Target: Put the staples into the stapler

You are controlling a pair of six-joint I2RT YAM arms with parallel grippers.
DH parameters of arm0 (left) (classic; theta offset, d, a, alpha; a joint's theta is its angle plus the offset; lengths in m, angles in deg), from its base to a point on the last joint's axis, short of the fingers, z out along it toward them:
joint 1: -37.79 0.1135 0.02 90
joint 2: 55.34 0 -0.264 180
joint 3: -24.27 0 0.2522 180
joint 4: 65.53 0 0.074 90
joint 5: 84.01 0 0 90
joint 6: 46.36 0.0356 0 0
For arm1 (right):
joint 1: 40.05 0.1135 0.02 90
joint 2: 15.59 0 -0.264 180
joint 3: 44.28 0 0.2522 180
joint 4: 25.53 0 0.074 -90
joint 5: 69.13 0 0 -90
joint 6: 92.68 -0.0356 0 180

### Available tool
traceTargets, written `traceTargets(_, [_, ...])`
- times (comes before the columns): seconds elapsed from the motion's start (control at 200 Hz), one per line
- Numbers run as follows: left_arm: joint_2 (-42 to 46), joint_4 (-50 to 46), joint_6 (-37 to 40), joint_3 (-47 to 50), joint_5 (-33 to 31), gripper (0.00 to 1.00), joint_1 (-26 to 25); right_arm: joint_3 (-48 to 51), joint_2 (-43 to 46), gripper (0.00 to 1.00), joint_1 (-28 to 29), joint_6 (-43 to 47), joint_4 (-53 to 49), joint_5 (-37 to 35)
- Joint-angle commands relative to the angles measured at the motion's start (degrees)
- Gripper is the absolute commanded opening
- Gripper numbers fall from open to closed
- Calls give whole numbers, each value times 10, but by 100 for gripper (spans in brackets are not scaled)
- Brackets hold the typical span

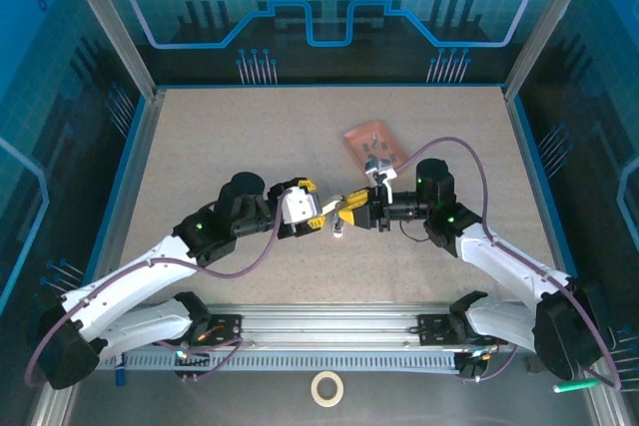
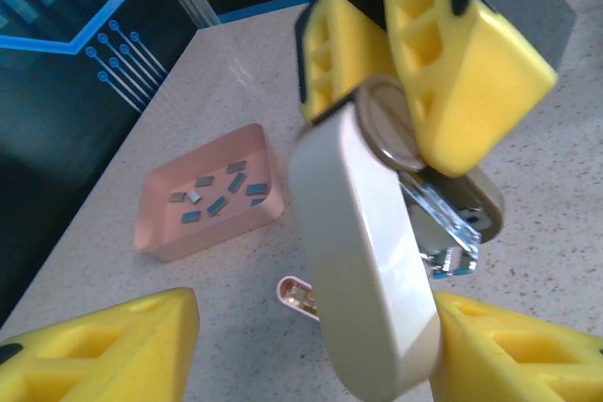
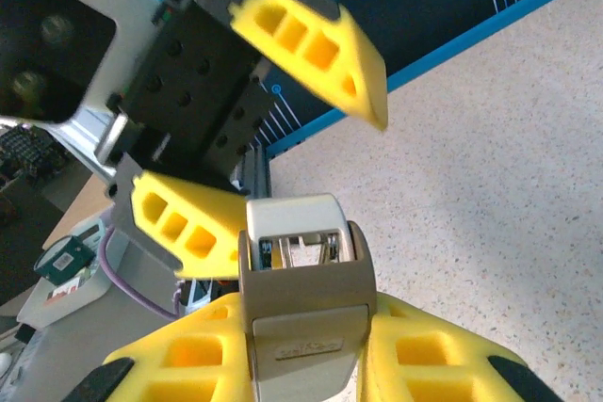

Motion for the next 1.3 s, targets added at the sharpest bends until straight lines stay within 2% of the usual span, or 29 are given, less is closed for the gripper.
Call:
traceTargets(0.0, [14,1,36,-40,-39,61,0,-1,-4,0,0,15,-30,37])
traceTargets(0.2, [12,-16,57,-49,-34,51,1,0,-3,0,0,21,-37,47])
traceTargets(0.375, [3,-69,84,-73,14,39,0,-1,-6,0,0,21,-36,56])
traceTargets(0.455, [-2,-95,96,-87,41,41,0,-3,-9,0,0,20,-36,59])
traceTargets(0.53, [-7,-117,114,-95,61,52,0,-4,-11,0,0,22,-36,61])
traceTargets(0.635, [-14,-123,137,-100,68,58,0,-9,-17,0,1,28,-39,71])
traceTargets(0.825, [-45,-158,188,-132,80,57,1,-29,-27,0,5,62,-85,82])
traceTargets(1.061, [-88,-241,262,-186,91,44,-2,-46,-34,0,8,89,-111,87])
traceTargets(1.296, [-87,-268,287,-192,84,25,-6,-59,-37,0,9,110,-135,91])
